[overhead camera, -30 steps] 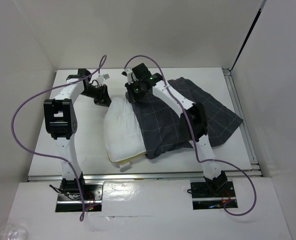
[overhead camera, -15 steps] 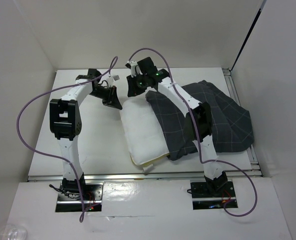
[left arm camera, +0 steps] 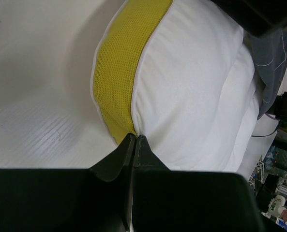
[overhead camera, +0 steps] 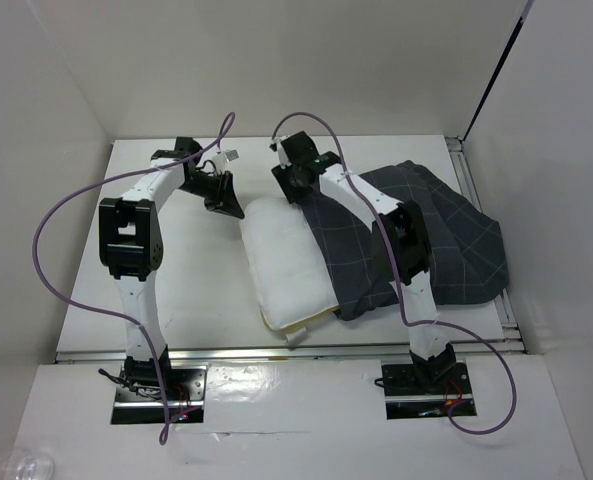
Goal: Put the pillow into the pillowcase
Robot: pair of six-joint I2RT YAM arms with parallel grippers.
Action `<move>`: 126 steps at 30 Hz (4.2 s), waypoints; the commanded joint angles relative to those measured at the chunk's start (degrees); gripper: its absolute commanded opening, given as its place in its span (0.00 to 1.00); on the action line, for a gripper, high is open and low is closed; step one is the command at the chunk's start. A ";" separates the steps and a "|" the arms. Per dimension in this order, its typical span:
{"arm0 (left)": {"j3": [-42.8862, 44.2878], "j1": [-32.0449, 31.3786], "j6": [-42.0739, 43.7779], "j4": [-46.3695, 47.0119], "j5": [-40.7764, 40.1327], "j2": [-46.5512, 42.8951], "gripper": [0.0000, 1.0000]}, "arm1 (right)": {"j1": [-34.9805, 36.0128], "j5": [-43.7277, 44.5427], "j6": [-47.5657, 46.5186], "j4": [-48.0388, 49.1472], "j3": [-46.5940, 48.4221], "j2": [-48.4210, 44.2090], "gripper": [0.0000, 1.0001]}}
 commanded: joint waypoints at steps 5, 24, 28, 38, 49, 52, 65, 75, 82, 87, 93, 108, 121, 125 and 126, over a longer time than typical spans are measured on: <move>0.29 -0.14 0.12 1.12 1.06 -3.25 0.00 | -1.16 6.24 -4.43 4.74 -4.71 -3.64 0.32; 3.26 -3.03 -6.46 5.42 2.64 -2.19 0.00 | 3.41 -45.16 6.12 -8.18 14.54 -0.46 0.00; 5.12 -3.04 -8.92 6.56 3.16 -1.58 0.00 | 4.91 -45.62 7.26 -8.18 14.54 -0.47 0.00; 6.26 -5.23 -11.48 9.64 5.80 -1.06 0.00 | 8.85 -54.57 11.04 -3.61 20.78 1.90 0.00; -4.81 -5.33 -16.40 19.66 -4.10 -7.55 0.00 | 7.54 -60.39 9.20 -1.59 17.70 3.49 0.06; -4.81 -4.71 -17.02 18.70 -12.10 -8.08 0.11 | 5.70 -52.84 7.97 -2.72 18.50 2.10 0.43; -11.58 3.12 -4.13 14.41 -29.29 -26.00 0.82 | -9.06 -33.41 -4.32 0.88 -9.06 -26.53 0.61; -34.41 -26.65 27.36 4.62 -37.40 -55.58 0.85 | -11.97 -24.52 -14.36 8.26 -38.80 -45.98 0.61; -47.96 -40.82 31.93 8.76 -44.73 -66.96 0.95 | -11.97 -26.27 -14.89 7.47 -45.75 -50.91 0.65; -54.72 -41.44 35.62 14.46 -41.23 -68.90 1.00 | -10.83 -26.89 -13.57 6.23 -47.86 -52.58 0.68; -60.18 -42.76 39.50 23.43 -36.12 -66.10 1.00 | -8.19 -26.36 -12.43 4.92 -48.39 -52.58 0.69; -64.75 -49.62 44.50 34.07 -28.47 -58.80 1.00 | -6.52 -30.32 -11.90 -1.14 -46.81 -53.11 0.71; -67.57 -50.32 43.01 45.77 -34.71 -45.98 0.60 | -5.99 -28.56 -13.22 -5.63 -45.66 -54.17 0.72; -65.20 -47.52 42.40 49.10 -35.59 -40.79 0.00 | -5.99 -27.51 -13.22 -6.85 -45.05 -54.17 0.72; -63.10 -46.81 41.79 49.11 -36.29 -39.47 0.00 | -5.99 -27.51 -13.22 -6.86 -44.53 -54.17 0.72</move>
